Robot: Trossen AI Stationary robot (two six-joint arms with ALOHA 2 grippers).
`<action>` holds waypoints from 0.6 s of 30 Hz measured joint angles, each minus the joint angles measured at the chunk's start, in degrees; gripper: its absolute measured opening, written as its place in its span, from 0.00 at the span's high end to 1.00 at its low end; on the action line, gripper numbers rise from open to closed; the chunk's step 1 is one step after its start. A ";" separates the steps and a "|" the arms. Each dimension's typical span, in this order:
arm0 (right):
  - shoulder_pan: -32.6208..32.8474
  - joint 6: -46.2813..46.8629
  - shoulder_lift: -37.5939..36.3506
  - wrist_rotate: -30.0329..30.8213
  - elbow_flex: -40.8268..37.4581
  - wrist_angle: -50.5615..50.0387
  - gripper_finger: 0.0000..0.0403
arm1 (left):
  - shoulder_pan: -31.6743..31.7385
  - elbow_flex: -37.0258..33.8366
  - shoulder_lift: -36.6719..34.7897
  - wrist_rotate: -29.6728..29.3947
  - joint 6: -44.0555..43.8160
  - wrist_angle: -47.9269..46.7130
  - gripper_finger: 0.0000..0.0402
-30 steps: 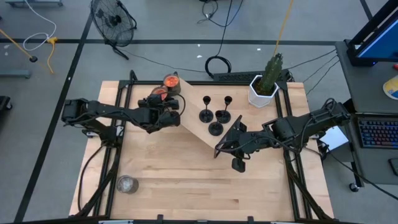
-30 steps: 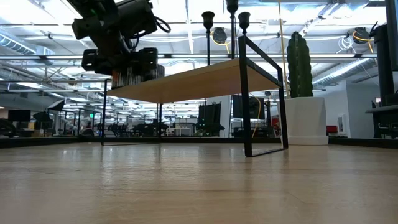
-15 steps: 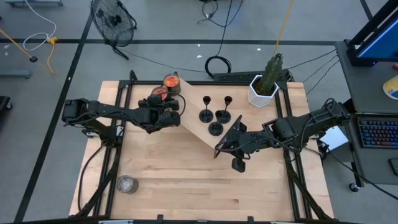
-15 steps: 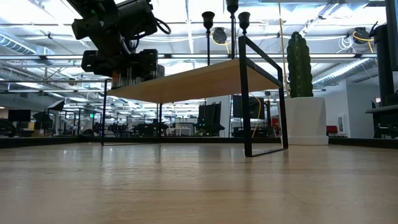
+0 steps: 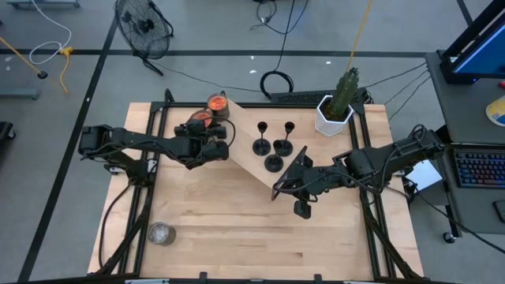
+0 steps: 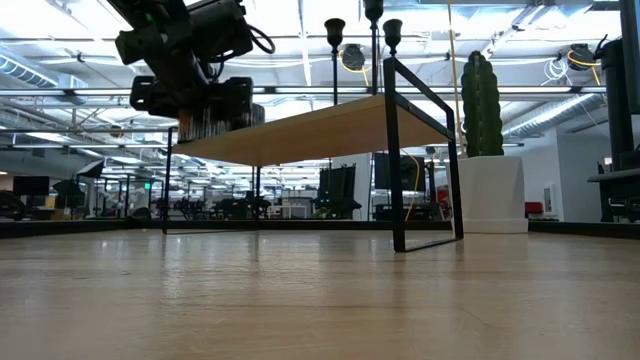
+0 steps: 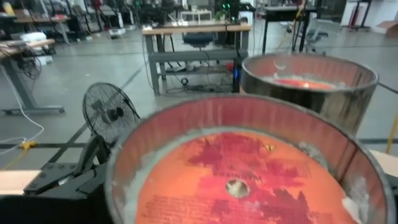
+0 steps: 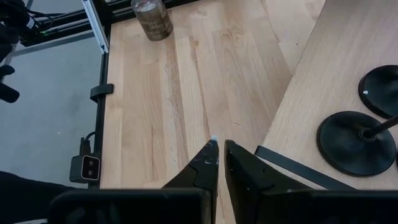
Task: Pick & Place candle stick holders
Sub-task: Put the orange scented candle on the shelf
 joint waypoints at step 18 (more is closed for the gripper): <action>0.01 -0.09 0.00 -0.02 0.00 0.00 0.96 | 0.12 0.00 -3.33 -5.48 4.18 0.77 0.02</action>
